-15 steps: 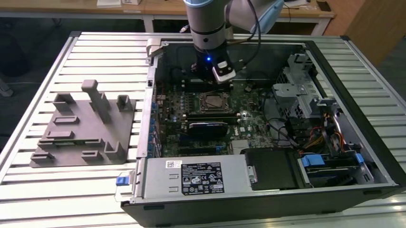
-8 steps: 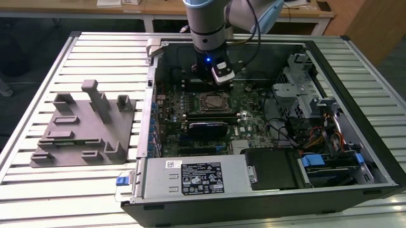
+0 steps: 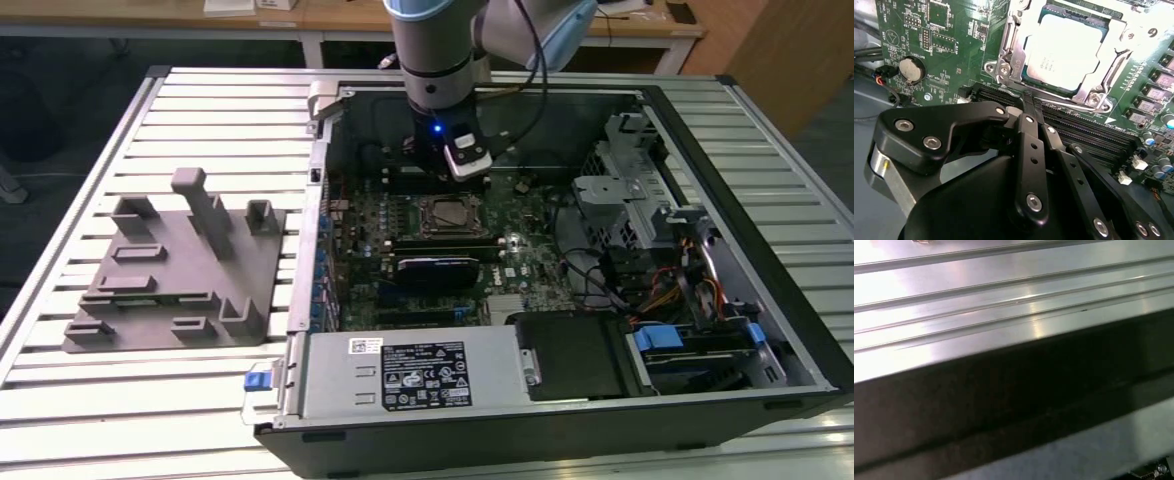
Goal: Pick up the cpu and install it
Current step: 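Install the first cpu locking lever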
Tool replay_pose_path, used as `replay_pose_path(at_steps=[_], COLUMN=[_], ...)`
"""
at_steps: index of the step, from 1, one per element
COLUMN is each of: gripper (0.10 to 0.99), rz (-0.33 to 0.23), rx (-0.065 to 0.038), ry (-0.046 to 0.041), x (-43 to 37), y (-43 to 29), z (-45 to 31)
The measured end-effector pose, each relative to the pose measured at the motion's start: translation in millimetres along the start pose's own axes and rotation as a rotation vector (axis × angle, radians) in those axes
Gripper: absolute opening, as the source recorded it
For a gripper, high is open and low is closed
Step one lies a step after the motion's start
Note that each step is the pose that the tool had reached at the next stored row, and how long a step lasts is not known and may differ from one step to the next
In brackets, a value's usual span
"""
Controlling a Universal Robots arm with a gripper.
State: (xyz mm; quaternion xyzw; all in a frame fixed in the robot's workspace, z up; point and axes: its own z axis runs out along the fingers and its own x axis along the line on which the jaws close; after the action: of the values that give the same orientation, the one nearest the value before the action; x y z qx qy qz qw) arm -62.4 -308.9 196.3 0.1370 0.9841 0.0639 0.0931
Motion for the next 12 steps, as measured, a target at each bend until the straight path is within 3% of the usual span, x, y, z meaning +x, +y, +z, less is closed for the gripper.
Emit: replay_pose_path(at_steps=[12], gripper=[0.106], rz=[0.023], rx=[0.005], ry=[-0.0038], x=[-3.5], y=[0.2], z=[4.2])
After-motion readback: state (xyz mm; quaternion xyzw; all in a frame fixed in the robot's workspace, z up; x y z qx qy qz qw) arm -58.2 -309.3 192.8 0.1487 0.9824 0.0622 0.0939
